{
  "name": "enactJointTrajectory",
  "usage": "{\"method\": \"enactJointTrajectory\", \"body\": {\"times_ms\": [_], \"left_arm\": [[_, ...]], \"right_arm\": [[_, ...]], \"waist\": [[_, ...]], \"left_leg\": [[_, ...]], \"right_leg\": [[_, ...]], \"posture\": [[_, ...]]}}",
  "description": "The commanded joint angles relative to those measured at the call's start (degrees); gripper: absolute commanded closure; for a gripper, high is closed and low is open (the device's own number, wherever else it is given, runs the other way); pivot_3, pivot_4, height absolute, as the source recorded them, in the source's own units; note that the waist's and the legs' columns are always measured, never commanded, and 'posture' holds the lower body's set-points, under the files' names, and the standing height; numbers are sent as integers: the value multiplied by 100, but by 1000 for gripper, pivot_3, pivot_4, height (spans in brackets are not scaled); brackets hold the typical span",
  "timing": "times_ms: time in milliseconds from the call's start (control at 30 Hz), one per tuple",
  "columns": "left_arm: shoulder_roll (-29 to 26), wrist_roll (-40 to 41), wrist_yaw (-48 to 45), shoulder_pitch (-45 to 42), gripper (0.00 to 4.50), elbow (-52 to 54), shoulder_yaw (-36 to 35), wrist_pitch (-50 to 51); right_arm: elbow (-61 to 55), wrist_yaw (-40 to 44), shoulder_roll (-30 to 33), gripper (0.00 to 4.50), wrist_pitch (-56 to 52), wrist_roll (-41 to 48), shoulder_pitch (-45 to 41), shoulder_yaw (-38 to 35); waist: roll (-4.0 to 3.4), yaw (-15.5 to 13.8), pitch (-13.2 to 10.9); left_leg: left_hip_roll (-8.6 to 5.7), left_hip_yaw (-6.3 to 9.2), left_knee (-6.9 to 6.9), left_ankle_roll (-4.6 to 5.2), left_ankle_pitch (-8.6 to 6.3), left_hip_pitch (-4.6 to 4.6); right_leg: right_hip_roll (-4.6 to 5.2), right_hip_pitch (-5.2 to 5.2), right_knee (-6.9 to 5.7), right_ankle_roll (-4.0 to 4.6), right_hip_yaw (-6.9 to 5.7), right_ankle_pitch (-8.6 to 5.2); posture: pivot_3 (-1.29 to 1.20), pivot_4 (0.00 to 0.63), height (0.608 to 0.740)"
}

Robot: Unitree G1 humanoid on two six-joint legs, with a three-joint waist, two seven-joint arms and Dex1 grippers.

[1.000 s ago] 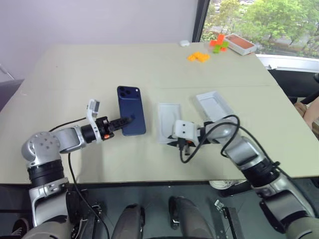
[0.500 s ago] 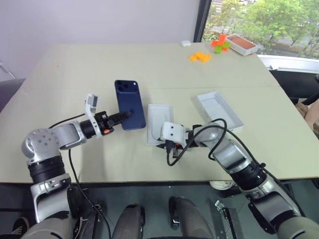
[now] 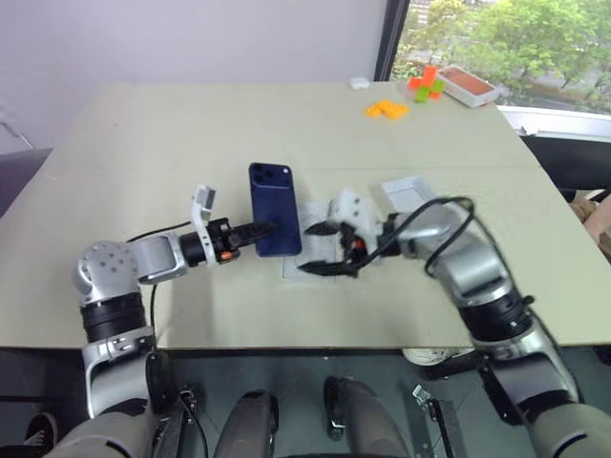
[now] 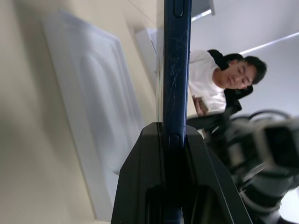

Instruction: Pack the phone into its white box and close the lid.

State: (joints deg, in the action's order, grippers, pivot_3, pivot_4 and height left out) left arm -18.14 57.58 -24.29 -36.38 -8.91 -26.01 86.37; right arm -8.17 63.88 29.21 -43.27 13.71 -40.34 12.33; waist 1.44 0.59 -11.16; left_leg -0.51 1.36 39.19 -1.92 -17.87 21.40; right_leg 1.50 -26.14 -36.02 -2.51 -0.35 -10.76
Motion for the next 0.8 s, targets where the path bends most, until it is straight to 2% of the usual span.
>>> {"method": "enactJointTrajectory", "body": {"times_ms": [33,133,333,400,433,500,633,800], "left_arm": [[199,88,78,9,4500,207,79,13],[301,-72,146,-34,4500,68,198,-141],[448,-125,150,-223,4500,-195,351,-125],[467,-189,180,-238,3524,-205,394,-139],[474,-194,188,-249,3236,-201,393,-137],[460,-220,235,-292,2320,-192,395,-134],[392,-179,243,-408,274,-109,388,-14],[89,-219,136,-430,274,120,565,95]], "right_arm": [[-12,68,218,687,-124,381,-16,-385],[155,-97,368,687,49,278,51,-406],[200,-358,271,687,132,285,68,-299],[235,-434,263,632,216,244,59,-269],[266,-465,263,632,253,231,52,-261],[353,-529,271,632,334,200,29,-246],[490,-597,285,632,464,174,-4,-204],[568,-640,249,632,579,156,-49,-185]], "waist": [[0,7,0],[0,31,0],[-1,29,-1],[-1,27,-1],[-1,28,-1],[-1,24,-1],[-1,19,-1],[-1,40,-1]], "left_leg": [[-2,-1,-1,2,-1,1],[0,-5,-3,5,-3,3],[5,-6,-3,1,0,0],[0,-8,-2,5,4,0],[-1,-10,0,6,5,0],[-2,-14,0,6,5,1],[-2,-12,0,6,5,1],[-1,-13,0,6,5,1]], "right_leg": [[2,-1,0,0,0,0],[2,-8,0,0,1,0],[-8,-10,-7,1,2,0],[-5,-8,-6,1,5,0],[-4,-7,-6,1,6,0],[-2,-8,-4,0,8,0],[-3,-8,-5,0,8,1],[-3,-10,-6,0,8,1]], "posture": [[0,150,740],[0,150,740],[0,150,740],[0,150,740],[0,150,740],[0,150,740],[0,150,740],[0,150,740]]}}
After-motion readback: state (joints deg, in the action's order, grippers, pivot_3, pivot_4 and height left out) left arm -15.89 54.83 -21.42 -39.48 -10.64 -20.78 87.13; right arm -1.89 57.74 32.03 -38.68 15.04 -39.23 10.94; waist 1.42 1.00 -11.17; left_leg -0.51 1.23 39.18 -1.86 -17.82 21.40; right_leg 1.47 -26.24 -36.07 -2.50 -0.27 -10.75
